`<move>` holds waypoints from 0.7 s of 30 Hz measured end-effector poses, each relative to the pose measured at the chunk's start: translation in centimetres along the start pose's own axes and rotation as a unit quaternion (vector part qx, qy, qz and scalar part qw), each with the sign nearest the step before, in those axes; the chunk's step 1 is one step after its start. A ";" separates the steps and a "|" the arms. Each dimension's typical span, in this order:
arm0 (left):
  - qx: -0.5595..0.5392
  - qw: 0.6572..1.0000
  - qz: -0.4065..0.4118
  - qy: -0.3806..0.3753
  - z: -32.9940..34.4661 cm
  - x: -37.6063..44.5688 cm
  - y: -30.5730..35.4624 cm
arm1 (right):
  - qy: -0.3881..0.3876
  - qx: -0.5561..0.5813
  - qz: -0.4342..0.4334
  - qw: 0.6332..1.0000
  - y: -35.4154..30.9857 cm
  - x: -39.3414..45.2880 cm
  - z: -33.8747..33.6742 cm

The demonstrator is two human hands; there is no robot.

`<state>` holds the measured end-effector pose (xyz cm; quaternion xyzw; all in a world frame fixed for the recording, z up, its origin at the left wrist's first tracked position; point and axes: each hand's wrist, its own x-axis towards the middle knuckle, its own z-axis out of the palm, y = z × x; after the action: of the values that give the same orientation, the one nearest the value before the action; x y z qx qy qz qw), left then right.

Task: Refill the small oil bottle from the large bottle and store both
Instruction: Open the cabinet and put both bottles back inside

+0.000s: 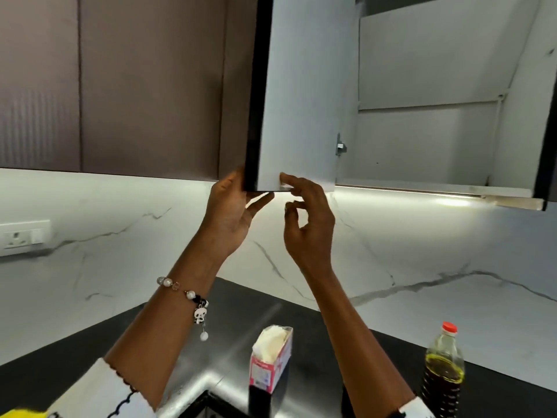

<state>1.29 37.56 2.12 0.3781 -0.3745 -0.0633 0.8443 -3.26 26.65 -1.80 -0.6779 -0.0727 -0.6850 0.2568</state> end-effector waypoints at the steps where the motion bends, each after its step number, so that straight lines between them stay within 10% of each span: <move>1: -0.017 1.000 -0.020 0.014 -0.9 0.4 0.1 | -0.025 -0.018 -0.016 0.999 0.3 -0.1 0.8; 10: -0.100 0.986 -0.094 0.093 -6.4 3.6 -0.4 | -0.210 -0.129 -0.055 0.968 2.2 0.3 5.3; 21: 0.075 0.987 -0.117 0.085 -3.1 2.3 -5.4 | -0.151 0.037 0.054 0.986 4.3 1.5 -0.8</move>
<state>5.98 34.74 -1.57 0.4854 -0.2586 -0.1012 0.8290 -1.99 22.24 -1.52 -0.7668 -0.0992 -0.5565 0.3042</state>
